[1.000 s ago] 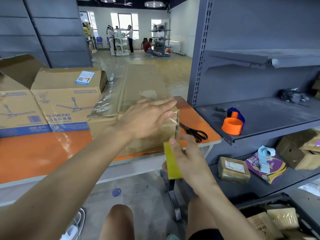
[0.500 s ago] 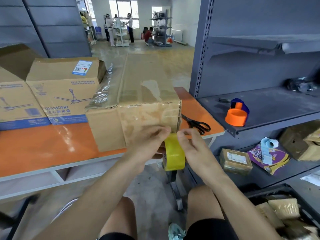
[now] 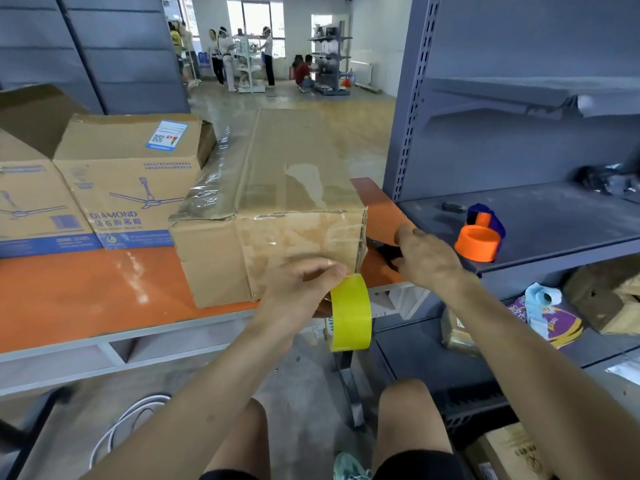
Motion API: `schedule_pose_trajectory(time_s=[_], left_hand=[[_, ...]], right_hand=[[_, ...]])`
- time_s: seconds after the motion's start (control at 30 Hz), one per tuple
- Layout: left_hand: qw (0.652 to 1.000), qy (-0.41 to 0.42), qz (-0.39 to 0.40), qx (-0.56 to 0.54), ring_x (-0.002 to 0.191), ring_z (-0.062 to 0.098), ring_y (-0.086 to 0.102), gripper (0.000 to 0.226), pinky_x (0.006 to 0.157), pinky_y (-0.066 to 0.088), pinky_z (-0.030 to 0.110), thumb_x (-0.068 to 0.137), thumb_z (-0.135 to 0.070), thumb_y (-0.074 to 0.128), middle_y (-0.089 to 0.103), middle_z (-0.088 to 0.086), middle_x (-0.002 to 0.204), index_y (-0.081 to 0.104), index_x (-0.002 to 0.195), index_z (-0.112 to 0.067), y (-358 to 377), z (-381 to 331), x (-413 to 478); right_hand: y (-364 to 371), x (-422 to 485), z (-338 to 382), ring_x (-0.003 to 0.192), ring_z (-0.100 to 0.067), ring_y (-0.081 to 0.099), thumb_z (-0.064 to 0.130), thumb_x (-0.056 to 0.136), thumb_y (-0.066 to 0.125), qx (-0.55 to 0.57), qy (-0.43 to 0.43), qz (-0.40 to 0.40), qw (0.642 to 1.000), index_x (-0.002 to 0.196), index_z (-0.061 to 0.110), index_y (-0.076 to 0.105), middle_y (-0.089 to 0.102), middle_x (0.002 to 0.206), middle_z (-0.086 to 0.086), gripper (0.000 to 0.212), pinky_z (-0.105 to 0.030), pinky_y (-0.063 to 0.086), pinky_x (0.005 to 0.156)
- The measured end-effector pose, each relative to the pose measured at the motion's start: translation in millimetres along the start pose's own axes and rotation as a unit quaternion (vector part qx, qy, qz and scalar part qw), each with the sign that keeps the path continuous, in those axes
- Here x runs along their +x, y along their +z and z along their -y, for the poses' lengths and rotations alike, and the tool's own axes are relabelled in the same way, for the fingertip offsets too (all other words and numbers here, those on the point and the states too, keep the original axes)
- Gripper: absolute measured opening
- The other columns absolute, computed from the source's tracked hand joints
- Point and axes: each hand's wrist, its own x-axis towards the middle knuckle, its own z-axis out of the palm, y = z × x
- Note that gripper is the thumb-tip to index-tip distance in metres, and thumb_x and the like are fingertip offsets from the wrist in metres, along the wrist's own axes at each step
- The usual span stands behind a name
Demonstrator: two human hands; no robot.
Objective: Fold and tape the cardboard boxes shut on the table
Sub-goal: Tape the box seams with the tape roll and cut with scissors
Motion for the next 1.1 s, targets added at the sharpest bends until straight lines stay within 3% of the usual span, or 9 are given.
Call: schedule_pose_trajectory(time_s=[0.17, 0.33, 0.47, 0.53, 0.63, 0.7, 0.9, 1.03, 1.1], left_hand=[[1.0, -0.01, -0.018, -0.015, 0.09, 0.014, 0.07, 0.014, 0.087, 0.056, 0.035, 0.09, -0.038, 0.075, 0.078, -0.007, 0.091, 0.082, 0.092, -0.026, 0, 1, 1], [0.999, -0.009, -0.035, -0.022, 0.07, 0.014, 0.067, 0.019, 0.068, 0.058, 0.028, 0.088, -0.038, 0.077, 0.076, 0.008, 0.083, 0.082, 0.083, -0.02, 3, 0, -2], [0.998, -0.004, -0.05, -0.028, 0.067, 0.018, 0.067, 0.019, 0.066, 0.059, 0.031, 0.088, -0.033, 0.078, 0.076, 0.014, 0.085, 0.081, 0.082, -0.015, 7, -2, -1], [0.998, -0.009, -0.057, -0.03, 0.067, 0.019, 0.067, 0.019, 0.068, 0.06, 0.033, 0.088, -0.033, 0.079, 0.076, 0.014, 0.084, 0.081, 0.082, -0.014, 8, -2, -1], [0.997, -0.014, -0.066, -0.03, 0.064, 0.016, 0.066, 0.019, 0.062, 0.058, 0.029, 0.087, -0.033, 0.079, 0.074, 0.01, 0.076, 0.08, 0.077, -0.017, 9, -2, 0], [0.997, -0.015, -0.068, -0.031, 0.061, 0.013, 0.066, 0.02, 0.057, 0.055, 0.024, 0.087, -0.033, 0.079, 0.073, 0.005, 0.072, 0.079, 0.075, -0.017, 10, -3, -1], [0.996, -0.008, -0.086, -0.02, 0.06, 0.009, 0.062, 0.025, 0.053, 0.05, 0.019, 0.087, -0.036, 0.078, 0.073, 0.012, 0.077, 0.079, 0.077, -0.014, 12, -4, -3], [0.996, -0.002, -0.091, -0.019, 0.061, 0.009, 0.062, 0.028, 0.052, 0.05, 0.018, 0.086, -0.037, 0.079, 0.075, 0.014, 0.082, 0.078, 0.076, -0.011, 12, -4, -1], [0.996, -0.001, -0.088, -0.02, 0.062, 0.011, 0.062, 0.028, 0.055, 0.052, 0.022, 0.087, -0.037, 0.079, 0.075, 0.013, 0.081, 0.078, 0.076, -0.01, 11, -4, 0]], right_hand=[[-22, 0, -2, 0.07, -0.029, 0.06, 0.02, 0.084, 0.063, -0.045, -0.017, 0.059, 0.997, 0.075, 0.011, 0.057, 0.059, 0.074, -0.007, 0.014, -0.031, 0.045, 0.061], [-40, -24, -44, 0.047, -0.008, 0.06, 0.018, 0.083, 0.066, 0.121, -0.039, 0.089, 0.988, 0.093, 0.027, 0.071, 0.071, 0.07, 0.001, 0.015, -0.021, 0.044, 0.039], [-65, -45, -74, 0.067, -0.012, 0.062, 0.015, 0.088, 0.07, 0.245, -0.1, 0.121, 0.957, 0.102, 0.044, 0.069, 0.072, 0.083, 0.002, 0.032, -0.037, 0.051, 0.062], [-74, -49, -82, 0.075, -0.018, 0.063, 0.021, 0.086, 0.071, 0.26, -0.139, 0.15, 0.944, 0.109, 0.041, 0.07, 0.071, 0.086, -0.005, 0.031, -0.042, 0.05, 0.073], [-87, -55, -90, 0.077, -0.019, 0.064, 0.033, 0.079, 0.072, 0.255, -0.162, 0.173, 0.937, 0.112, 0.041, 0.07, 0.071, 0.087, -0.003, 0.034, -0.034, 0.051, 0.072], [-90, -57, -94, 0.081, -0.008, 0.065, 0.036, 0.085, 0.077, 0.207, -0.19, 0.161, 0.946, 0.11, 0.048, 0.07, 0.072, 0.091, 0.008, 0.029, -0.022, 0.051, 0.072], [-98, -52, -86, 0.084, -0.005, 0.066, 0.043, 0.09, 0.072, 0.192, -0.225, 0.163, 0.941, 0.104, 0.052, 0.071, 0.074, 0.095, 0.013, 0.017, -0.022, 0.051, 0.077], [-104, -42, -72, 0.086, -0.006, 0.067, 0.029, 0.093, 0.07, 0.15, -0.245, 0.152, 0.946, 0.097, 0.058, 0.068, 0.072, 0.091, 0.018, 0.029, -0.019, 0.052, 0.074], [-107, -40, -67, 0.086, -0.011, 0.067, 0.034, 0.086, 0.078, 0.177, -0.238, 0.171, 0.94, 0.098, 0.058, 0.07, 0.073, 0.09, 0.013, 0.028, -0.02, 0.05, 0.074]])
